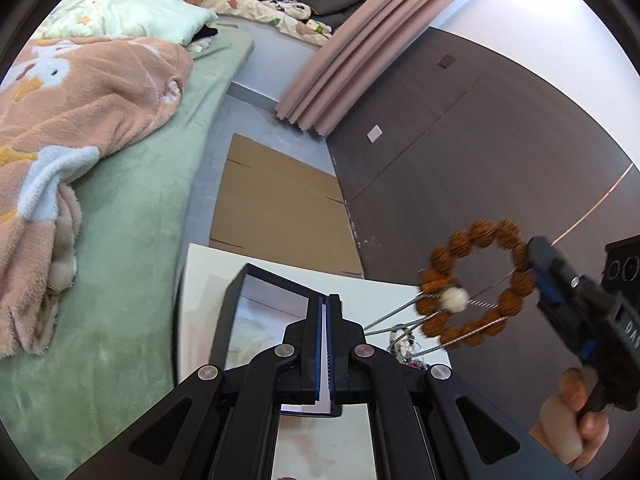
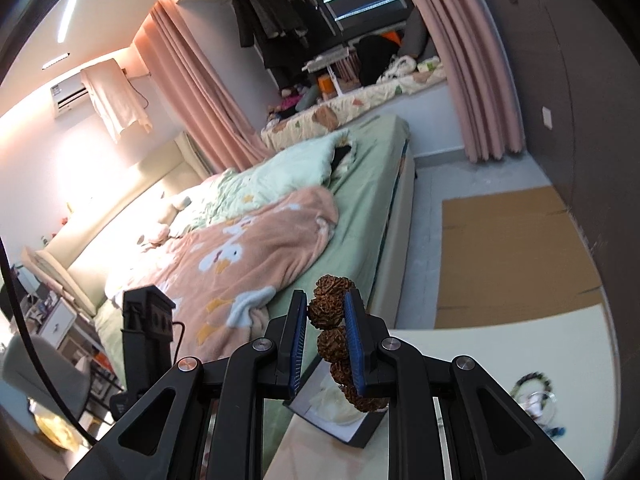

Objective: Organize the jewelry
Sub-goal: 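Lower the brown bead bracelet into the black box and open the right tool, then grasp the silver chain charm with the right tool and drop it into the box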

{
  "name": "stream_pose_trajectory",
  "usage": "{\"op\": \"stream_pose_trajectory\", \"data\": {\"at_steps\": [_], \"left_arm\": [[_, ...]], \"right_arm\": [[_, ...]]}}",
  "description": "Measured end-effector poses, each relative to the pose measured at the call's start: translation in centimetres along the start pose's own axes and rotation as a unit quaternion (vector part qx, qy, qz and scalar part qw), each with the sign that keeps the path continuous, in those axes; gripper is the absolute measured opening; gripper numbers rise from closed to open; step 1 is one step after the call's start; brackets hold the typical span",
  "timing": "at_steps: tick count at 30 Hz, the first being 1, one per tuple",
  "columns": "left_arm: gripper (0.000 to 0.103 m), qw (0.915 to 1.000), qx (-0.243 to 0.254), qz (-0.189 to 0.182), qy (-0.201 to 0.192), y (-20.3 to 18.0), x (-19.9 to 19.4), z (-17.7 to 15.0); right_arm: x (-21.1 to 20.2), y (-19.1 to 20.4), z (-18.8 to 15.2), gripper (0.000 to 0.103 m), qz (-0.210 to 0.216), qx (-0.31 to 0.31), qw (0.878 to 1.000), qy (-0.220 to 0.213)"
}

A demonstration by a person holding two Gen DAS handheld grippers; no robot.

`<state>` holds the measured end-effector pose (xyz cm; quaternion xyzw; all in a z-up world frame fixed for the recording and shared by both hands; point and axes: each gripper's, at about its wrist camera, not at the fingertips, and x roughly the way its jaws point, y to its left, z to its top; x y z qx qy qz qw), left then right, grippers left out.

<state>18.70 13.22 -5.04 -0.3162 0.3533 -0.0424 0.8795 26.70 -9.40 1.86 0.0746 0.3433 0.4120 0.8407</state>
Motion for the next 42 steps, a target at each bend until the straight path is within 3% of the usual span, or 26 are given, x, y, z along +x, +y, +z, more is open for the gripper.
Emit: {"op": "stream_pose_trajectory", "data": {"at_steps": [5,6,8,9,13,16,20,25,27,29,35,40,42], "left_arm": [[0.003,0.9993,-0.005,0.025,-0.026,1.1,-1.3,0.3],[0.011,0.9989,-0.004,0.033,-0.032,1.4,-1.7,0.4],[0.063,0.9984,-0.007,0.04,-0.039,1.9,-2.1,0.5],[0.101,0.9983,-0.012,0.038,-0.042,2.2,-2.3,0.6],[0.103,0.9975,-0.02,0.037,-0.056,2.8,-2.9,0.9],[0.103,0.997,-0.019,0.045,-0.06,3.1,-3.0,1.0],[0.103,0.9969,-0.022,0.044,-0.062,3.3,-3.2,0.9],[0.103,0.9973,-0.012,0.039,-0.061,2.7,-3.1,0.8],[0.103,0.9972,-0.001,0.045,-0.06,2.2,-3.0,0.6],[0.103,0.9967,0.014,0.052,-0.061,1.7,-2.7,0.5],[0.103,0.9944,0.059,0.06,-0.064,0.4,-2.5,-0.3],[0.103,0.9936,0.083,0.068,-0.036,-0.2,-1.7,-0.8],[0.103,0.9935,0.086,0.071,-0.025,-0.2,-1.3,-1.0]], "right_arm": [[2.3,-0.5,-1.1,0.021,0.013,0.017,1.0,0.021],[2.9,-0.6,-1.4,0.021,0.012,0.02,0.999,0.027],[4.0,-0.9,-2.0,0.021,0.013,0.029,0.999,0.037],[4.6,-1.1,-2.4,0.021,0.016,0.035,0.998,0.043],[6.5,-1.5,-3.2,0.021,0.019,0.062,0.996,0.068],[6.9,-2.0,-3.5,0.022,0.059,0.087,0.991,0.081],[5.8,-2.4,-3.4,0.046,0.046,0.092,0.992,0.073],[4.2,-3.5,-3.7,0.047,-0.001,0.087,0.993,0.084],[3.7,-4.0,-4.3,0.065,-0.019,0.081,0.992,0.098],[3.3,-4.7,-5.0,0.072,-0.043,0.076,0.99,0.108],[4.3,-6.4,-7.1,0.072,-0.096,0.056,0.981,0.159],[5.9,-6.6,-8.8,0.072,-0.114,0.025,0.974,0.195],[6.5,-6.9,-9.4,0.066,-0.12,0.02,0.971,0.206]]}}
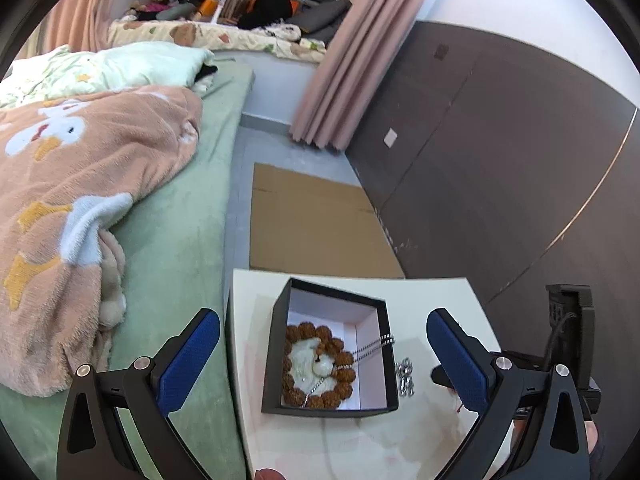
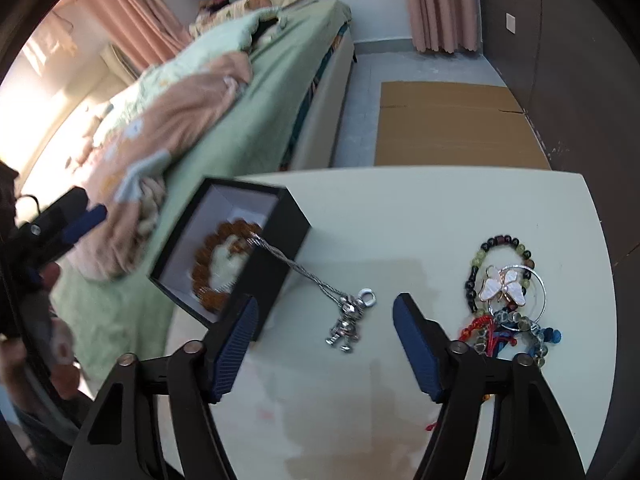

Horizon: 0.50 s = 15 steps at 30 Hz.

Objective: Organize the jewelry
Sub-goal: 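Grasp the silver chain charm with the right tool and drop it into the box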

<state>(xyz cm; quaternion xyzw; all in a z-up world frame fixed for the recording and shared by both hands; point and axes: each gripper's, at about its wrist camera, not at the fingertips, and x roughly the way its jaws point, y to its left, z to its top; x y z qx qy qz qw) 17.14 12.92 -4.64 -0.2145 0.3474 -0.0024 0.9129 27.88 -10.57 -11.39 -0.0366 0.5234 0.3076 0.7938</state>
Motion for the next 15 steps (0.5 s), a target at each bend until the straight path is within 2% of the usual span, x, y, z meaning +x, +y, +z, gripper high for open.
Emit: {"op": "stream_pose_trajectory", "data": {"at_steps": [3,6,10,14,15], "left_arm": [[0.103,0.9999,0.006,0.01,0.007,-0.2,0.3,-0.2],[0.103,0.9997,0.007,0.024,0.006,-0.2,0.3,-0.2],[0.103,0.9992,0.002,0.04,0.008,0.5,0.3,-0.1],[0.103,0.9988,-0.01,0.046,0.015,1.1,0.6,-0.1],[0.103,0.9987,-0.011,0.046,0.016,1.2,0.6,-0.1]], "right_arm": [[1.3,-0.4,-0.5,0.055,-0.005,0.004,1.0,0.015],[2.6,-0.5,-0.6,0.045,-0.031,-0.001,0.999,0.024],[4.3,-0.1,-0.7,0.041,-0.045,-0.009,0.998,0.036],[5.2,0.9,-0.9,0.019,-0.091,-0.044,0.994,0.041],[5.1,1.0,-0.8,0.019,-0.086,-0.043,0.995,0.04]]}}
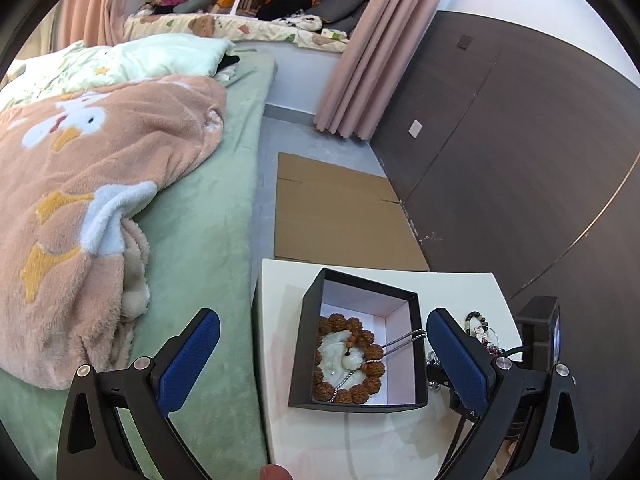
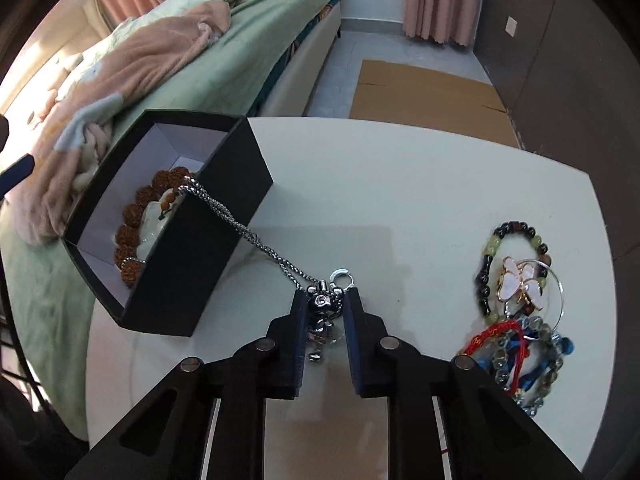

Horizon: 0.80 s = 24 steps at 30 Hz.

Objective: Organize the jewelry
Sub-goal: 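Grasp the silver chain charm with the right tool and drop it into the box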

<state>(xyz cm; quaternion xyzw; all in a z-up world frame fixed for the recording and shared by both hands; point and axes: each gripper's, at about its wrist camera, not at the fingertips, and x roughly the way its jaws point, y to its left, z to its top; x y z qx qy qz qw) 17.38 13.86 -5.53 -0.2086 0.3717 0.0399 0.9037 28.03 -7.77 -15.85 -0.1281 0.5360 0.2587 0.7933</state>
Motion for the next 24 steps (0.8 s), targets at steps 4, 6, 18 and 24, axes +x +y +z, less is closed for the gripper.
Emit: {"op": "stream_pose_trajectory", "data": {"at_steps": [4,6,18,24], "left_arm": [[0.103,1.0,-0.002,0.001,0.003,0.2,-0.1,0.0],[0.103,1.0,-0.004,0.002,0.001,0.2,-0.2,0.1],[0.103,0.9998,-0.02,0.005,0.001,0.9,-0.2,0.3],[0.103,0.9996,-0.027,0.008,0.005,1.6,-0.2,0.3]], "right_arm": [[-2.2,-0.7,0.4,0.018,0.032,0.02,0.999,-0.029],[-3.9,-1.0,0.8,0.018,0.059,0.033,0.996,-0.052],[-11.8,0.9,2.8,0.018,0.179,0.051,0.969,-0.163],[-12.3,3.8,4.1,0.019,0.227,0.042,0.959,-0.162]]}}
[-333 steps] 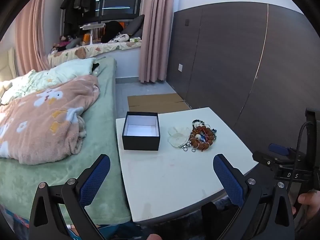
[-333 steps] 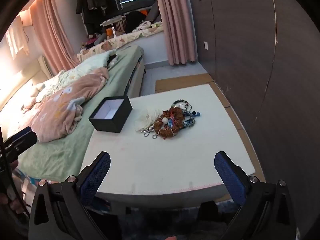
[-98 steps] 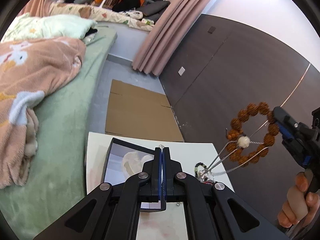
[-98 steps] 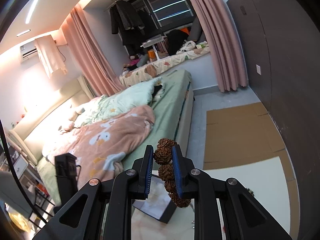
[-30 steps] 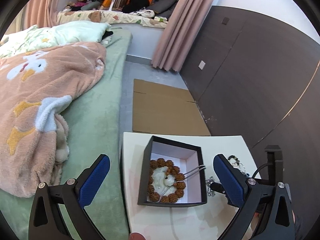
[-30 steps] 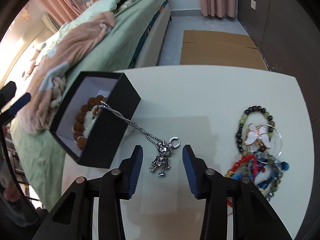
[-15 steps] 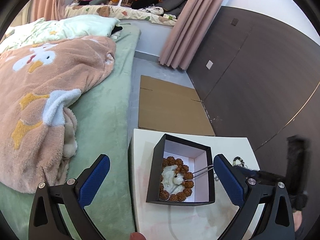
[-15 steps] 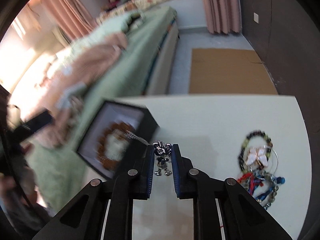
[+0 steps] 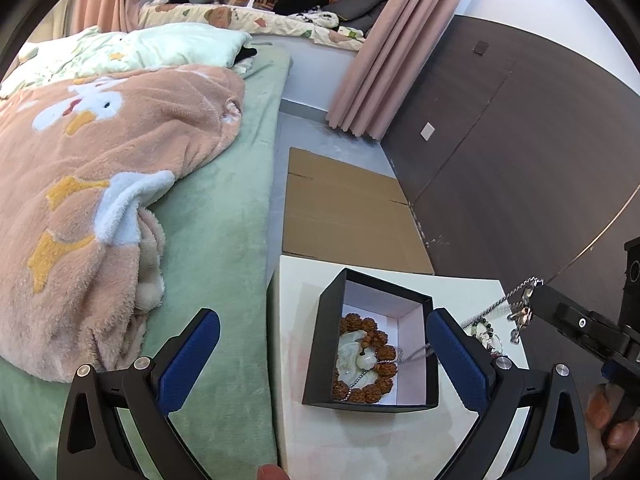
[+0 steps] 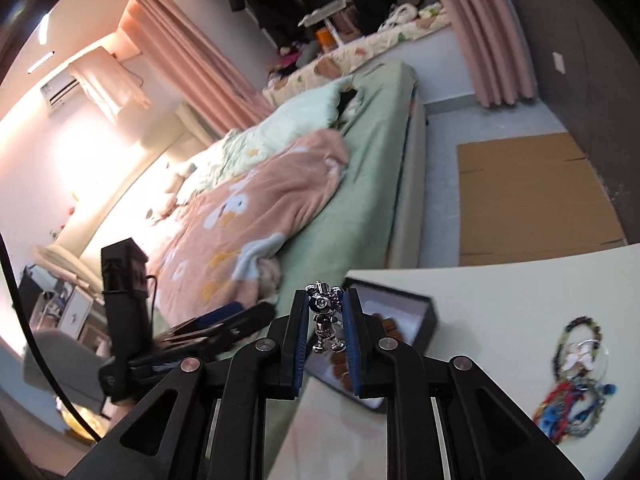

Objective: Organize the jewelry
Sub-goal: 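Grasp the silver chain charm with the right tool and drop it into the box, then move the right tool to the pile and grasp the red string bracelet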

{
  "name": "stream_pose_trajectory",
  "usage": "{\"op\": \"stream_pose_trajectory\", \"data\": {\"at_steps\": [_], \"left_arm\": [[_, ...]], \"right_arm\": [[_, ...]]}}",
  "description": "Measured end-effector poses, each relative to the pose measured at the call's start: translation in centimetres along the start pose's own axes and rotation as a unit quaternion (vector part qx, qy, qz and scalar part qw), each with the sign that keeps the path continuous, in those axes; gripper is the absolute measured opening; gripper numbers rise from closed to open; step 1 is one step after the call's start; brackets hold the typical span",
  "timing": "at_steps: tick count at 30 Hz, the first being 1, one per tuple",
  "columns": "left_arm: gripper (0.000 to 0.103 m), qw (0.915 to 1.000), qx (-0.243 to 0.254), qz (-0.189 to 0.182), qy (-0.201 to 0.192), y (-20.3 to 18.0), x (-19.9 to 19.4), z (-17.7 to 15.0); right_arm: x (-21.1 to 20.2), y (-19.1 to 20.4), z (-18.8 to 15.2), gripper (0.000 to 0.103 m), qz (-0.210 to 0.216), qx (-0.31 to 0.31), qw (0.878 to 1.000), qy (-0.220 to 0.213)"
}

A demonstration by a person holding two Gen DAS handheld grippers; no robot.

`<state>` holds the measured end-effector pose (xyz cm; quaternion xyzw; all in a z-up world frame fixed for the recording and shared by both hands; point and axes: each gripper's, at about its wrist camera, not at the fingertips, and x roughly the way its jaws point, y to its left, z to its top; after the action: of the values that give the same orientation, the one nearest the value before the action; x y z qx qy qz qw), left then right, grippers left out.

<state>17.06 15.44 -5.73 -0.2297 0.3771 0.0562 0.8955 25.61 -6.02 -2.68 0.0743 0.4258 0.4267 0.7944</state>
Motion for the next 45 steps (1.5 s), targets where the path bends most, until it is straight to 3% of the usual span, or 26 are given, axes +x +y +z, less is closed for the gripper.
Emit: {"op": "stream_pose_trajectory", "data": {"at_steps": [1,2,3,5,17,23,26,31,37,45], "left_arm": [[0.103,1.0,-0.001,0.0,0.001,0.1,0.0,0.0],[0.103,1.0,-0.001,0.001,0.001,0.2,0.0,0.0],[0.103,1.0,-0.001,0.001,0.001,0.3,-0.1,0.0],[0.103,1.0,-0.002,0.001,0.001,0.4,-0.2,0.0],[0.103,0.9998,0.008,-0.017,0.003,-1.3,-0.1,-0.1],[0.103,0.9978,0.037,-0.055,0.008,-4.7,0.7,-0.7],[0.097,0.9954,0.056,-0.076,0.018,-6.8,1.4,-1.3],[0.079,0.9905,0.087,-0.097,0.045,-9.9,3.0,-2.5],[0.058,0.9859,0.12,-0.095,0.067,-13.0,4.7,-4.0],[0.045,0.9836,0.14,-0.078,0.083,-14.5,6.5,-4.8]], "right_arm": [[0.5,0.2,0.0,0.021,0.003,0.001,1.0,0.01],[0.8,0.2,0.0,0.037,0.005,0.004,1.0,0.015],[0.9,0.0,0.0,0.059,0.001,0.006,1.0,0.014],[0.5,-0.6,-0.2,0.07,-0.028,0.008,1.0,-0.003],[-0.9,-7.3,-1.4,0.07,-0.109,0.055,0.992,0.044],[-4.4,-9.3,-2.3,0.07,-0.127,0.06,0.989,0.036],[-5.8,-10.6,-3.0,0.07,-0.147,0.065,0.986,0.035],[-8.0,-13.8,-5.1,0.07,-0.162,0.115,0.98,0.032],[-8.4,-16.7,-6.6,0.069,-0.161,0.153,0.974,0.043],[-5.5,-17.3,-7.3,0.046,-0.13,0.152,0.977,0.077]]}}
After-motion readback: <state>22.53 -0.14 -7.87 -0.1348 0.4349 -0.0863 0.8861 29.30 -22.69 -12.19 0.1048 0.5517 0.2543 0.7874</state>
